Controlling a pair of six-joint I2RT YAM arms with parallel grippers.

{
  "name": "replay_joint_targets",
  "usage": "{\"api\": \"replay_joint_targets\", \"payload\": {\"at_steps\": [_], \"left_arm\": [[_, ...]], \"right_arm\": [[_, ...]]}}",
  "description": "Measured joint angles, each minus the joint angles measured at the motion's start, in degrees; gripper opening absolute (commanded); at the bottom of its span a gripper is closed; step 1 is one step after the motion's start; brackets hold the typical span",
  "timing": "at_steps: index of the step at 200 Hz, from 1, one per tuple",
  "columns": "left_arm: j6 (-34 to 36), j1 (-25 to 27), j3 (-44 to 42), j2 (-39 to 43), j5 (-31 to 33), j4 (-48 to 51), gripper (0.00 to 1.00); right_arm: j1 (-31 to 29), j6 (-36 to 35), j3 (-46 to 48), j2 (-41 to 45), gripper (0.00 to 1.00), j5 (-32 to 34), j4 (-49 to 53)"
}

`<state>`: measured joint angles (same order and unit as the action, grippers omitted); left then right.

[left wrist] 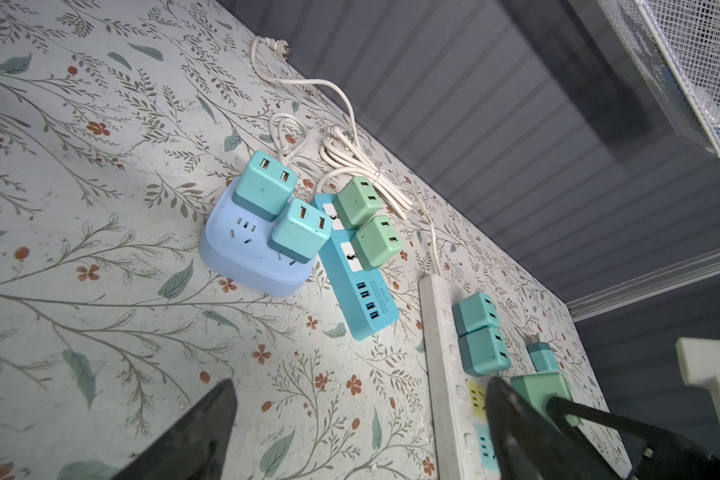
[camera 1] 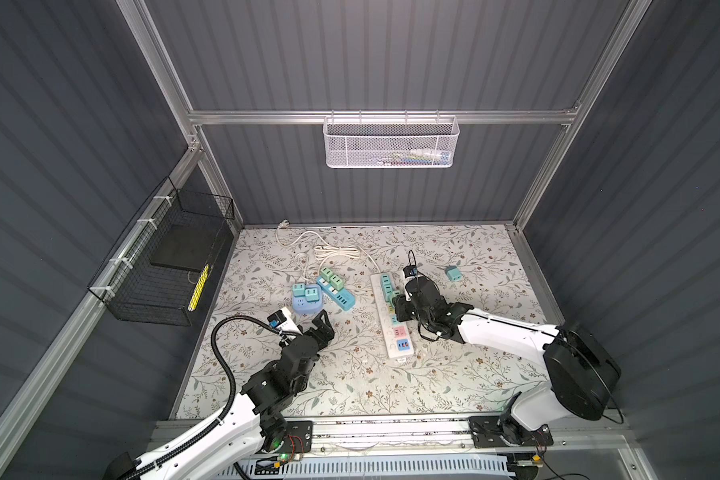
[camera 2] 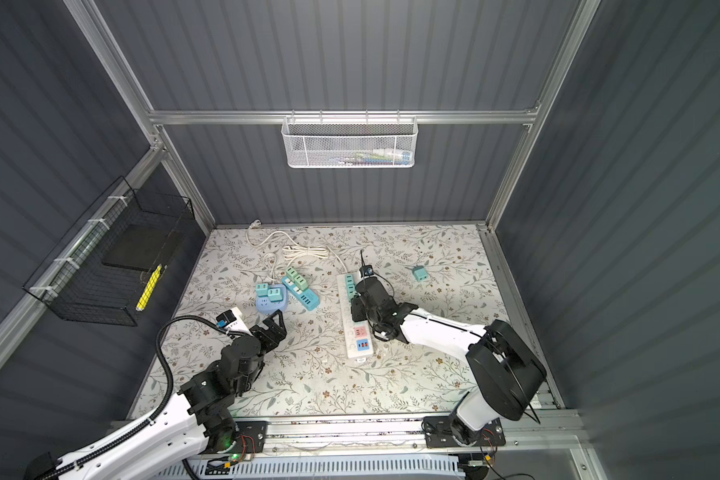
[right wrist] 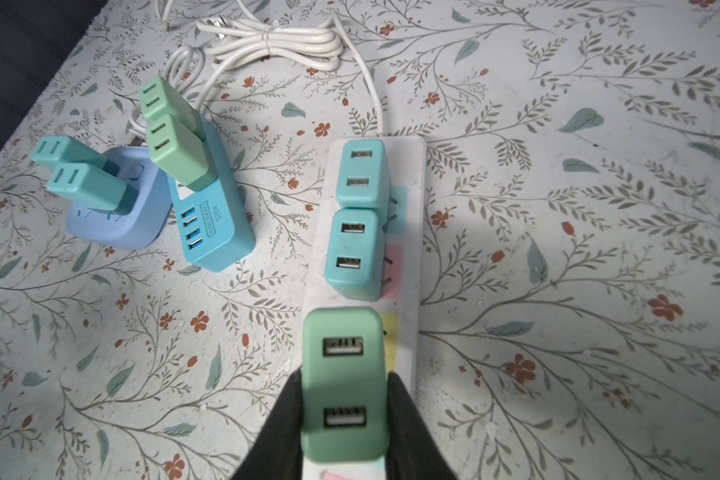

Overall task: Insert the plug
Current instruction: 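Carry the teal adapter over the strip's next socket while the left gripper withdraws, then press the teal adapter into the socket and open the right gripper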

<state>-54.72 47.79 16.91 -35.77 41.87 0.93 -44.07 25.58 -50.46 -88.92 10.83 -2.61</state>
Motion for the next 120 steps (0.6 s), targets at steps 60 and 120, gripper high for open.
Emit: {"api": "replay_joint_targets", "payload": {"at_steps": [60,120], "left_arm": [[0.0,0.0,0.0,0.8,0.5,0.8,0.94],[0.0,0.0,0.0,4.4,0.7,2.9,0.95]], "right_arm": [[-0.8,0.5,-0.1,-3.1,0.21,2.5,-0.3],[-1.7,1.4,-0.5,-4.9,0.20,4.3,-2.1]]}}
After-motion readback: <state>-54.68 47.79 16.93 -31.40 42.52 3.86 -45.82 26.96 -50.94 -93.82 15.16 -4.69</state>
